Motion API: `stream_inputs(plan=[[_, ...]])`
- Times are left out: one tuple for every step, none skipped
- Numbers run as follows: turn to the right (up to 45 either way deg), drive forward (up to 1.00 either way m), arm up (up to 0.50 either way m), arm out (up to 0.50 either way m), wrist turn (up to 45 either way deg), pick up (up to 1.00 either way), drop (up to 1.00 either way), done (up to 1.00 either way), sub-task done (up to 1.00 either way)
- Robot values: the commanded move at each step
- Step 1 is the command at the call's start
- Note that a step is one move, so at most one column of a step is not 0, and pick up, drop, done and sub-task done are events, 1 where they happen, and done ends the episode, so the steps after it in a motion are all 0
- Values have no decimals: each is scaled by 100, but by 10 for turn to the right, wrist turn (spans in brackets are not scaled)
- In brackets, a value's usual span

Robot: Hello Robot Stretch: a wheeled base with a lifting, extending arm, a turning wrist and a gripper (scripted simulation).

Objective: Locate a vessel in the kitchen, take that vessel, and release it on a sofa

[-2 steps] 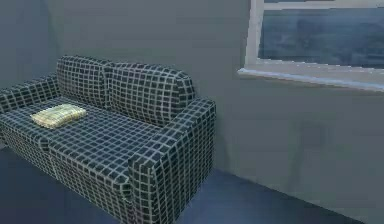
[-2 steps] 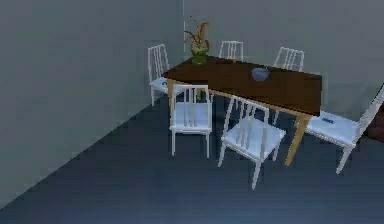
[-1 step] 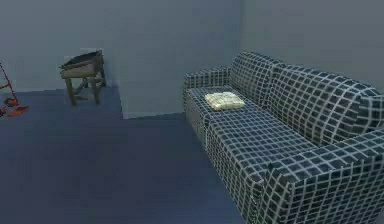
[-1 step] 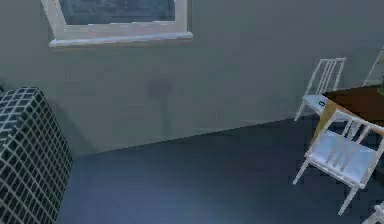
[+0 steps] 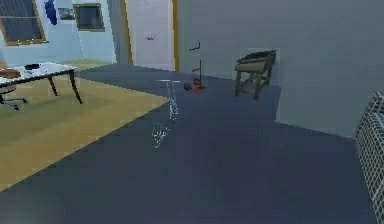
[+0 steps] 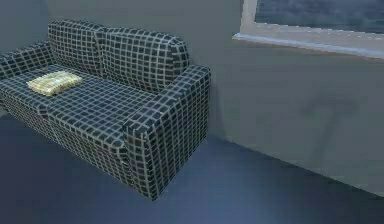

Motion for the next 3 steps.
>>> stream_inputs(plan=[[-450, 0, 0, 0, 0, 0, 0, 0, 0], [-180, 0, 0, 0, 0, 0, 0, 0, 0], [0, 100, 0, 0, 0, 0, 0, 0, 0]])
